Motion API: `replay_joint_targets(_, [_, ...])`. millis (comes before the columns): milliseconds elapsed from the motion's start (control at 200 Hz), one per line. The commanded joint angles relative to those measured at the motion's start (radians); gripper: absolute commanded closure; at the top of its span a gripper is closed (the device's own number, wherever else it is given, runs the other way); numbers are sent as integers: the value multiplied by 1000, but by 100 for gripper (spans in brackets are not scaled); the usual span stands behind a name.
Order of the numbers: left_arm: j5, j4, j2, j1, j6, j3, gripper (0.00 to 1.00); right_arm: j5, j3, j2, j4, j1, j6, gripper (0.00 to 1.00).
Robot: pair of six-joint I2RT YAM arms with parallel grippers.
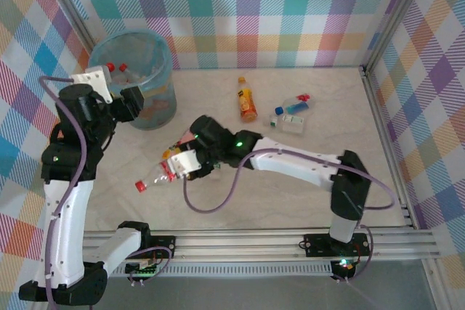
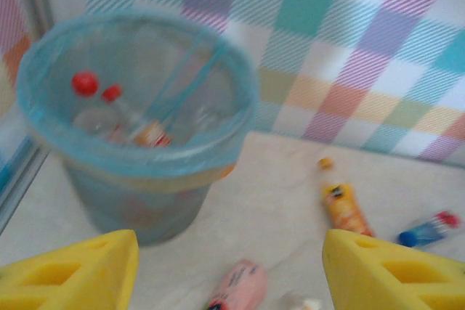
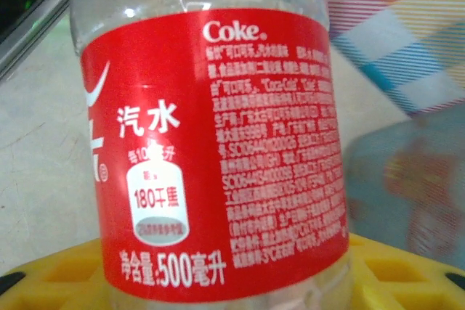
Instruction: Put the plastic bottles in the bin
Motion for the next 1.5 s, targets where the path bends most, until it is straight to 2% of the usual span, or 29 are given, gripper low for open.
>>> replay_joint_targets(0, [210, 106, 10, 11, 19, 89, 32, -82, -63, -67, -21, -116, 218, 44])
replay_joint_targets(140, [415, 244, 47, -14, -43, 88, 31, -222, -156, -182, 59, -291, 462, 46])
replay_joint_targets(280, [442, 283, 117, -119, -51, 65, 26, -358, -201, -238, 120, -378, 616, 46])
replay_joint_targets(425, [458, 288, 190, -202, -56, 46, 24, -402, -185, -232, 155, -388, 716, 46])
replay_joint_targets(705, [431, 307, 217, -209, -158, -20, 25, -460, -193, -238, 295, -403, 908, 45])
replay_joint_targets(1050, [535, 406, 226, -210, -271, -75, 38, -411, -221, -251, 392, -409, 1006, 45])
replay_joint_targets(1150, [546, 420, 234, -212, -276, -78, 47, -416, -230, -258, 421, -410, 1021, 45])
replay_joint_targets(1310, [509, 422, 237, -213, -277, -65, 76, -415, -227, -258, 403, -411, 1003, 43])
replay_joint_targets(1355, [487, 416, 234, -213, -273, -57, 81, -409, -227, -260, 398, -411, 998, 42])
replay_joint_targets(1435, [426, 391, 233, -213, -273, -27, 90, -400, -219, -258, 393, -411, 995, 34])
replay_joint_targets(1495, [352, 359, 240, -212, -268, 14, 100, -385, -209, -257, 393, -411, 1001, 21])
